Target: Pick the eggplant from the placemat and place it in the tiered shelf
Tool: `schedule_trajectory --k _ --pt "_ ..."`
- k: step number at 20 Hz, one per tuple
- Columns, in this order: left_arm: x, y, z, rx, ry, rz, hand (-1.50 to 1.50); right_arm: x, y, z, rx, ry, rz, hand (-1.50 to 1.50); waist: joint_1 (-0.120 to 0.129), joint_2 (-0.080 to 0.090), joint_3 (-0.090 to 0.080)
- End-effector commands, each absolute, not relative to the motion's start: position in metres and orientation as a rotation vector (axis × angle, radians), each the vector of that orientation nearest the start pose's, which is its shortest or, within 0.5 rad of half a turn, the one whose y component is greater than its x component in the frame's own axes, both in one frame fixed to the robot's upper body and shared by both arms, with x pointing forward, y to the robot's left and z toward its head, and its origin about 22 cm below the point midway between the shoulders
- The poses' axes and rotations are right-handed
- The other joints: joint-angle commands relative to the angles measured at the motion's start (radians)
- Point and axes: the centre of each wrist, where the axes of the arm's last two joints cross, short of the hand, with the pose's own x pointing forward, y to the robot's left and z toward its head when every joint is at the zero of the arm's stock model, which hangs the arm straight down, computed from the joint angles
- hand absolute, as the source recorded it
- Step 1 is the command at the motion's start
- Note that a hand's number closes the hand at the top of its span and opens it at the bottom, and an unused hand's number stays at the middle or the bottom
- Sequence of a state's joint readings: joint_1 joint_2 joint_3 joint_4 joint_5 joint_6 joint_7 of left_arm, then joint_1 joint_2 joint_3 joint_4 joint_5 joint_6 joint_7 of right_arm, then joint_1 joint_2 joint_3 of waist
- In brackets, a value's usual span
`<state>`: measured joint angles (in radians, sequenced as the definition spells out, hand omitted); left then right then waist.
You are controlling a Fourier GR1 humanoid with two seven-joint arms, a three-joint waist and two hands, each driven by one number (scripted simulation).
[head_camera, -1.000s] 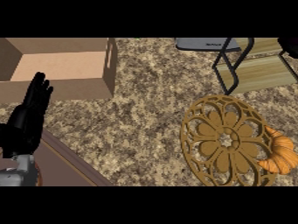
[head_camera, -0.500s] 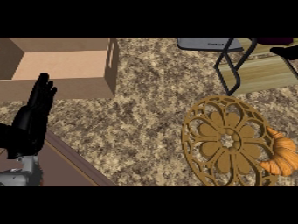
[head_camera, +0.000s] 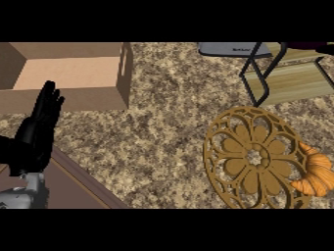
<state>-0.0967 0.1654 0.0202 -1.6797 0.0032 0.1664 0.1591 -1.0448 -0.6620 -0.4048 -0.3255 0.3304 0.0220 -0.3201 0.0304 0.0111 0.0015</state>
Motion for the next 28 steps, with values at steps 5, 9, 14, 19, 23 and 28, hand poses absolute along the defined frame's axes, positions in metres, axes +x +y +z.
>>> schedule_trajectory --k 5,9,14,19,23,28 --pt "0.252 0.289 0.054 0.253 -1.612 0.027 0.0 0.402 -0.459 0.209 -0.658 -1.716 -0.01 -1.5 -0.009 -0.005 -0.001" --pt "0.262 0.276 0.057 0.236 -1.623 0.031 0.0 0.375 -0.498 0.214 -0.724 -1.623 -0.123 -1.5 -0.009 0.0 0.0" --pt "0.261 0.255 0.06 0.227 -1.615 0.043 0.0 0.32 -0.557 0.239 -0.71 -1.613 -0.163 -1.5 -0.017 -0.003 0.0" --pt "0.254 0.283 0.045 0.228 -1.611 0.025 0.0 0.286 -0.584 0.241 -0.694 -1.612 -0.159 -1.5 -0.009 -0.001 0.0" --pt "0.259 0.259 0.061 0.224 -1.618 0.032 0.0 0.266 -0.597 0.218 -0.663 -1.618 -0.115 -1.5 -0.01 -0.002 0.001" --pt "0.274 0.256 0.084 0.211 -1.636 0.023 0.0 0.25 -0.608 0.221 -0.643 -1.648 -0.114 -1.5 -0.001 0.005 0.004"
